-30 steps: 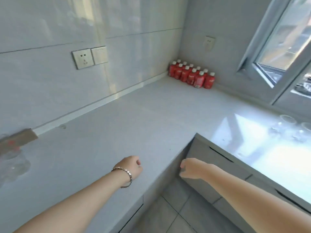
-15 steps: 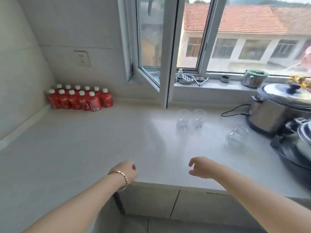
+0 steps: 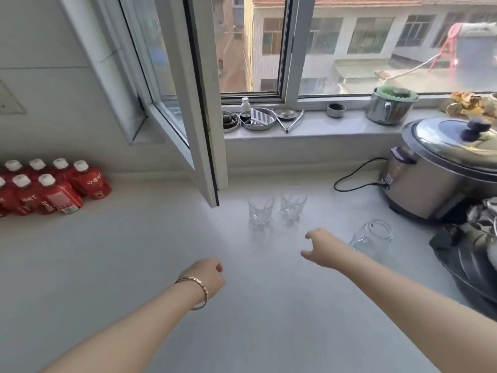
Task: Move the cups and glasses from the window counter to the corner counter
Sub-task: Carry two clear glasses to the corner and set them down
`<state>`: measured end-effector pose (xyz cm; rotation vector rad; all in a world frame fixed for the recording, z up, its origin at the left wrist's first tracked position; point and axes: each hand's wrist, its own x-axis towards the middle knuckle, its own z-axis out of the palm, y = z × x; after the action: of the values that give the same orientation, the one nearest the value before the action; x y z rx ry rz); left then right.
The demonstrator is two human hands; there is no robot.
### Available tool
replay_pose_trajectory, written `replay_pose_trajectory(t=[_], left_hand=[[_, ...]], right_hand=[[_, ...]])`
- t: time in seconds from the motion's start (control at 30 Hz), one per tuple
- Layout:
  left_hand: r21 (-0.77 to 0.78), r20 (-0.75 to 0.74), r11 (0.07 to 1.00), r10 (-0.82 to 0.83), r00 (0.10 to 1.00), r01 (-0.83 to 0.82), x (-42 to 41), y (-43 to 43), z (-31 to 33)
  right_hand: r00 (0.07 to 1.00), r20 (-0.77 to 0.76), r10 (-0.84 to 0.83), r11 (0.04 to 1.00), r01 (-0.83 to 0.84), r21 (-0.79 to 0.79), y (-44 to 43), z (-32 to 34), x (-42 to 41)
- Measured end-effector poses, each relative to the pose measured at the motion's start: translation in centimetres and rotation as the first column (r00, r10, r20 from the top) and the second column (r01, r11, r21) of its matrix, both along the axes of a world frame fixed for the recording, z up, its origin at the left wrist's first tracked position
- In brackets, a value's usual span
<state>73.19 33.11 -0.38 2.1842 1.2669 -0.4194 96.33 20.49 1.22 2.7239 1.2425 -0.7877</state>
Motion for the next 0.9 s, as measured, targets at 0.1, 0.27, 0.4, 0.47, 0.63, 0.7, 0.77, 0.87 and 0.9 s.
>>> replay_pose_trajectory(t=[0.1,0.27,0.4,0.47,0.63,0.7,0.77,0.87,0.9], left_hand=[[-0.006,0.007,0.997,0.081,0.997,-0.081,3.0,1.1,-0.6],[-0.012,-0.016,0.971,0.24,0.971,-0.24,6.9,2.3,-1.5],[-0.002,-0.021,0.94,0.34,0.94,-0.341,8.8,2.7,-2.4],[-0.022,-0.024,0.923,0.383,0.923,-0.384,9.6,2.7,-2.6],[0.001,0.05,0.938,0.346,0.937,-0.346,13.3,3.8,-2.7],[-0.044,0.158,0.934,0.356,0.921,-0.354,15.7,4.9,-2.5],[-0.099,0.217,0.942,0.334,0.917,-0.32,18.0,6.3,-2.8],[-0.106,0.202,0.958,0.284,0.937,-0.268,20.1,7.4,-3.8],[-0.098,0.207,0.951,0.306,0.929,-0.292,20.3,7.4,-4.0]], right_hand=[[0.999,0.009,-0.052,0.992,0.051,0.113,3.9,-0.1,4.2],[0.988,-0.099,-0.12,0.971,0.138,0.196,10.8,-1.3,9.3],[0.991,-0.134,0.0,0.993,0.016,0.116,13.5,-4.1,11.2],[0.992,-0.115,0.051,0.992,-0.037,0.118,13.5,-5.1,11.8],[0.967,-0.156,0.202,0.973,-0.179,0.146,12.8,-5.1,13.2],[0.948,-0.179,0.263,0.96,-0.239,0.144,12.2,-4.7,13.7],[0.929,-0.204,0.309,0.948,-0.284,0.144,11.5,-4.4,14.2],[0.913,-0.207,0.352,0.934,-0.327,0.146,10.4,-3.9,14.7],[0.91,-0.204,0.361,0.93,-0.335,0.148,10.1,-3.7,14.8]])
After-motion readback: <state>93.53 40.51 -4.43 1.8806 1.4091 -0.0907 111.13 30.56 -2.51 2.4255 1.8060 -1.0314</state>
